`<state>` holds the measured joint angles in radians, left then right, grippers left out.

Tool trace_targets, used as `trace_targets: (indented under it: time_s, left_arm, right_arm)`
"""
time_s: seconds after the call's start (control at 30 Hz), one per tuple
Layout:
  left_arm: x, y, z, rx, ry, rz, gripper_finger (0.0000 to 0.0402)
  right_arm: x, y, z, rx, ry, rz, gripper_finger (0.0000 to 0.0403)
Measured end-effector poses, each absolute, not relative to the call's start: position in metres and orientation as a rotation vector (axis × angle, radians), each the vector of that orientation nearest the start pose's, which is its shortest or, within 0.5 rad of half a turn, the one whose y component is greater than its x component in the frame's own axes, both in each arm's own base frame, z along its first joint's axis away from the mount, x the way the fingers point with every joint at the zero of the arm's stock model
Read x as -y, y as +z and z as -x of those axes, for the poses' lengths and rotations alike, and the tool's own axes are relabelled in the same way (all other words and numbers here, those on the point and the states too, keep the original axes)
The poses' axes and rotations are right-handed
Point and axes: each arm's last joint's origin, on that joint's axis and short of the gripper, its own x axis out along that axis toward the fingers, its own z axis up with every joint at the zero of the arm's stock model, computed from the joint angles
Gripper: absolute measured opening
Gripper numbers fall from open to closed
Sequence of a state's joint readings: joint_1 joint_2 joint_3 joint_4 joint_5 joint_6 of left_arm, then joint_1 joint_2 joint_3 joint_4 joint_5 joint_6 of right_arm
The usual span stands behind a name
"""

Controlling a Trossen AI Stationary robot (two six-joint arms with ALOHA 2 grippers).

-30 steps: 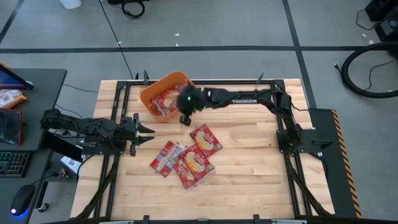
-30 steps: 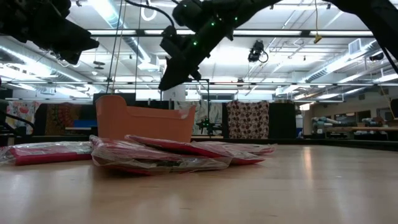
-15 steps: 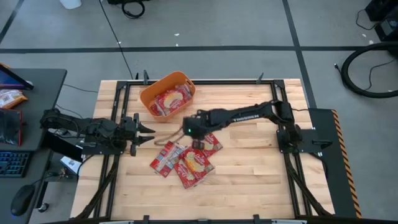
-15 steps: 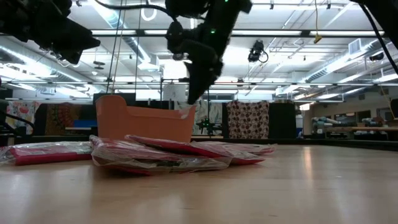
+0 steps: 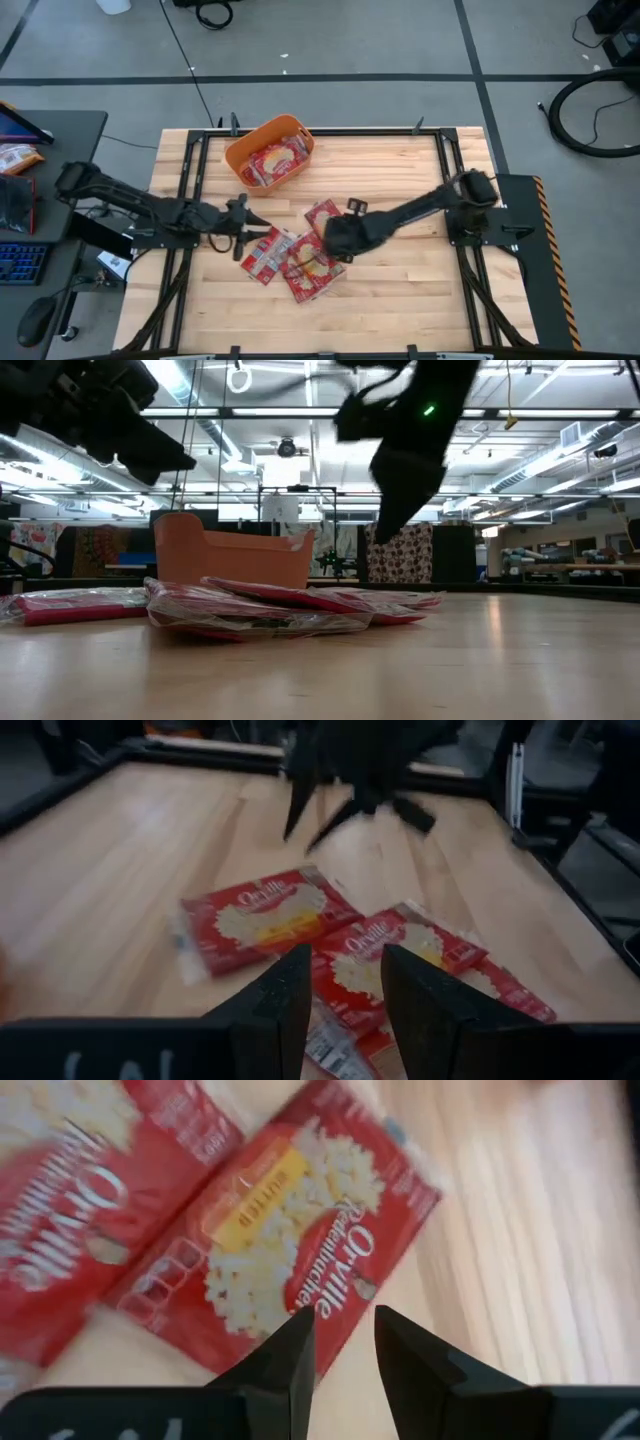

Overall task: Sort popcorn bags into baskets
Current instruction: Put the red popcorn bag into the orange bin

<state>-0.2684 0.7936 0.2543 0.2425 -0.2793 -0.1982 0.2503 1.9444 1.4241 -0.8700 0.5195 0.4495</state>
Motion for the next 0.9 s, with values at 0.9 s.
trace_targets:
  time_s: [0.9]
  left_arm:
    - [0.103,0.167,-0.301,-0.803,-0.031,-0.354,0.0219]
  right_arm:
    - [-0.089,0.207,-0.272,-0.531,-0.542,0.204,0.0110]
